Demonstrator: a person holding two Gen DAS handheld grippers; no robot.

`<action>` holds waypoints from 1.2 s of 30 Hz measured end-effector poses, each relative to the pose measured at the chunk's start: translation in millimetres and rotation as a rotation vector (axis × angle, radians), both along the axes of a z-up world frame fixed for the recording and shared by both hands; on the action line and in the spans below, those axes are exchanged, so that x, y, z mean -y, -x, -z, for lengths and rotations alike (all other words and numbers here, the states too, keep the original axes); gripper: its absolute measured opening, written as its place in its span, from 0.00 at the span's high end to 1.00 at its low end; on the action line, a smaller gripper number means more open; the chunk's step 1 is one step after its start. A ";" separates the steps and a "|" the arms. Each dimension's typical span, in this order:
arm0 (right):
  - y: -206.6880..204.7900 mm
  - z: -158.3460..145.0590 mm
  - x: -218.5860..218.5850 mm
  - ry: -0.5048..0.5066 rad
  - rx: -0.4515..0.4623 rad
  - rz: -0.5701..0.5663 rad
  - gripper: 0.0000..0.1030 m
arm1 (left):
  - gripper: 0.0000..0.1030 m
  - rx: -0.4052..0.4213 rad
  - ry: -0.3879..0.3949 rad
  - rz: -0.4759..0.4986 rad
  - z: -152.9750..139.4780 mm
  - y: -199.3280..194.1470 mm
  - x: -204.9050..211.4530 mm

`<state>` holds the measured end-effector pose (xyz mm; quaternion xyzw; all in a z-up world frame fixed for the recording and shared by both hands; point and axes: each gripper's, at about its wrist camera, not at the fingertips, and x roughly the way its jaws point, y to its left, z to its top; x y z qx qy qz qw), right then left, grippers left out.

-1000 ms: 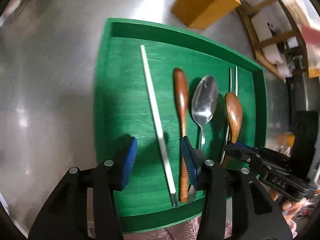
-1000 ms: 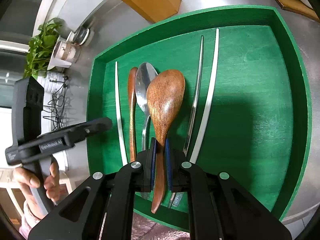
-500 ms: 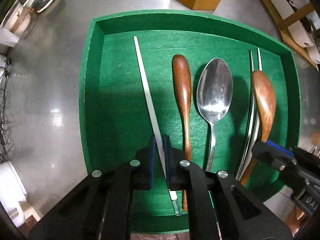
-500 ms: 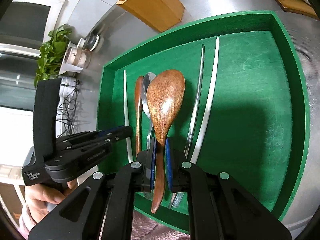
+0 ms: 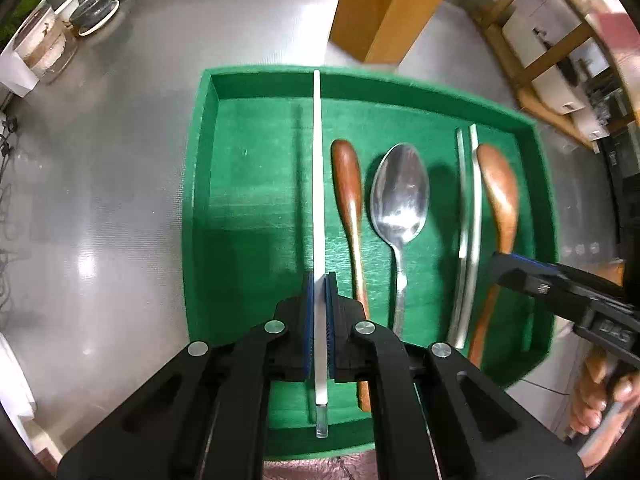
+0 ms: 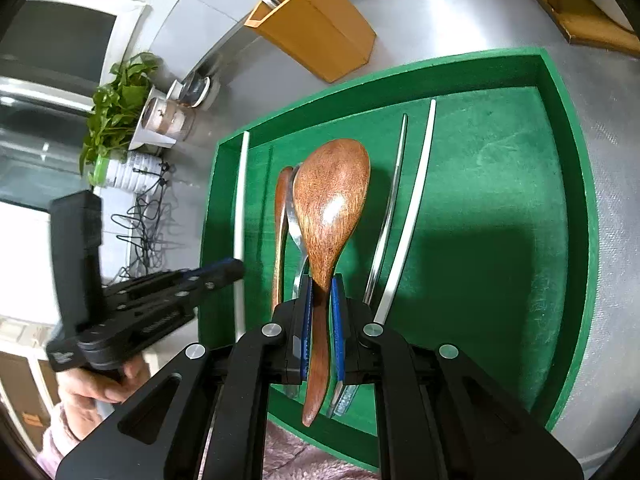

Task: Organize utensils
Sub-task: 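Carry the white chopstick with the left tool while the right tool carries the wooden spoon to the holder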

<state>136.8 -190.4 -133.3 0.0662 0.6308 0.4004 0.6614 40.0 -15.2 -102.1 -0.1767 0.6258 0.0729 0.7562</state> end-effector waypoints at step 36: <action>-66.5 -124.7 -45.7 -0.193 0.776 0.271 0.91 | 0.96 0.884 -0.082 -0.087 -117.7 -63.8 -48.8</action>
